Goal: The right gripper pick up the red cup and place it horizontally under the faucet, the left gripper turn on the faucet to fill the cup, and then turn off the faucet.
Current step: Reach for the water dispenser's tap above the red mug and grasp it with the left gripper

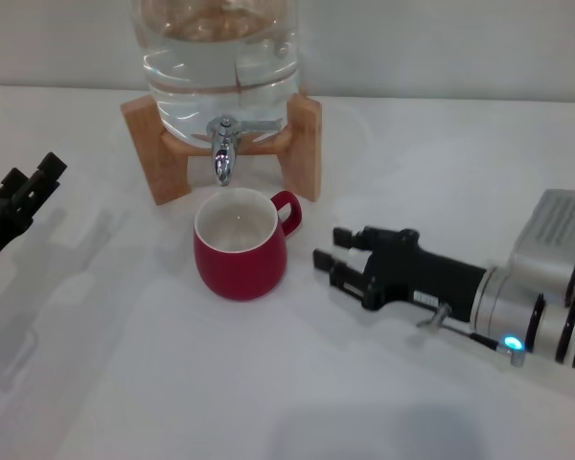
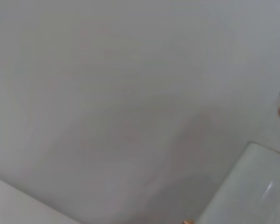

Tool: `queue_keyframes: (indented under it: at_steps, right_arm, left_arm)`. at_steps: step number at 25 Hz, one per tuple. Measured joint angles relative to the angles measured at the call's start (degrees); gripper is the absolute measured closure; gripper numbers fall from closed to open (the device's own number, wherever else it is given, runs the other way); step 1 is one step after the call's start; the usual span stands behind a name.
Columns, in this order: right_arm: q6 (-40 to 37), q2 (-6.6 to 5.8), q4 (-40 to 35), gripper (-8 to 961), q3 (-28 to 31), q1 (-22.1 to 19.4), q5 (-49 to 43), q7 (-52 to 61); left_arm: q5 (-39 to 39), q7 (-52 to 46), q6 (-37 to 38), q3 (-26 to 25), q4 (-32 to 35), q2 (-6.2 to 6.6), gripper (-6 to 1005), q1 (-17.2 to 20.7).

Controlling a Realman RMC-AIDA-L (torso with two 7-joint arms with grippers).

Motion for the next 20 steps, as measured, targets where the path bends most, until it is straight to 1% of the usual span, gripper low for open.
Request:
queue_keyframes:
  at_steps: [6, 10, 15, 20]
  right_arm:
    - [2.29, 0.23, 0.45, 559, 0.00, -0.21, -7.02, -1.18]
    - [2.75, 0.57, 1.45, 559, 0.02, 0.16, -9.57, -1.40]
    - [-0.86, 0.86, 5.29, 559, -0.36, 0.46, -10.07, -4.35]
    - [-7.66, 1.16, 9.04, 559, -0.14, 1.02, -11.84, -5.87]
  left_arm:
    - [-0.10, 0.00, 0.04, 0.00, 0.06, 0.00, 165, -0.10]
    - [-0.17, 0.00, 0.04, 0.00, 0.12, 0.00, 165, -0.19]
    - [-0.22, 0.00, 0.04, 0.00, 0.12, 0.00, 166, -0.28]
    - [-0.24, 0.00, 0.04, 0.00, 0.10, 0.00, 166, -0.20]
